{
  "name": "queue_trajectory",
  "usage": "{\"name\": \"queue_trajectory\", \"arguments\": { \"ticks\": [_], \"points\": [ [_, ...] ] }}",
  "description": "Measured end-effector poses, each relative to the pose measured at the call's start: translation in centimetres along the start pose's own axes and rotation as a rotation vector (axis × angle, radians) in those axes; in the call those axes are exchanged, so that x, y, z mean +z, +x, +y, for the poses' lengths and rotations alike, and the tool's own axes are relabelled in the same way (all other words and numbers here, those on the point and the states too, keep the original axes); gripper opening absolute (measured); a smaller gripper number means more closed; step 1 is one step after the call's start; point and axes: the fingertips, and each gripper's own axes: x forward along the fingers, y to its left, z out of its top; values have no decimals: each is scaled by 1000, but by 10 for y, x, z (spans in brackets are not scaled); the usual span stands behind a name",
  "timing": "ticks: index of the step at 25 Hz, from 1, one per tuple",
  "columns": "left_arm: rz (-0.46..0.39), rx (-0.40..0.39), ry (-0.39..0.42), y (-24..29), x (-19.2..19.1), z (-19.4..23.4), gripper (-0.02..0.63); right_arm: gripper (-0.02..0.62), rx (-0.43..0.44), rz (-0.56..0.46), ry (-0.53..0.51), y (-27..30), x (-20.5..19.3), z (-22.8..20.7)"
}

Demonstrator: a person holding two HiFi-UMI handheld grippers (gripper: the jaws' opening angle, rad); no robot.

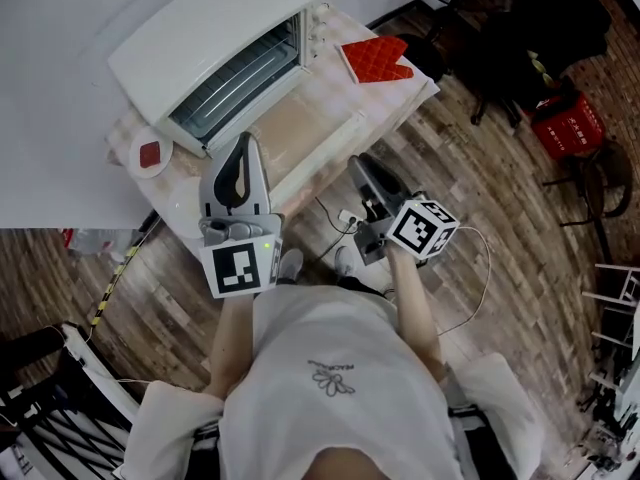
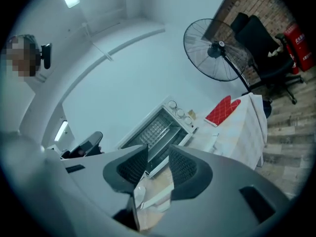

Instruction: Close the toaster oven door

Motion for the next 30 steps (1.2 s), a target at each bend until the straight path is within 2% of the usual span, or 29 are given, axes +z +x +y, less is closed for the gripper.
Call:
{"name": "queue_trajectory", "arguments": {
  "ticks": [4, 12, 15, 22, 30],
  "points": [
    [9, 5, -3, -3, -3, 0, 15, 98, -1, 35, 99, 6, -19, -17],
    [20, 42, -44, -6, -8, 4, 17, 98, -46, 133, 216, 22, -60, -53],
    [28, 52, -32, -9, -12, 8, 17, 98, -72, 173, 276, 28, -80, -69],
    [35, 84, -24, -19, -12, 17, 15, 97, -28, 180, 495, 47, -111, -84],
    [58, 126, 1, -32, -15, 30, 17, 94, -56, 222, 555, 56, -137, -99]
  ]
}}
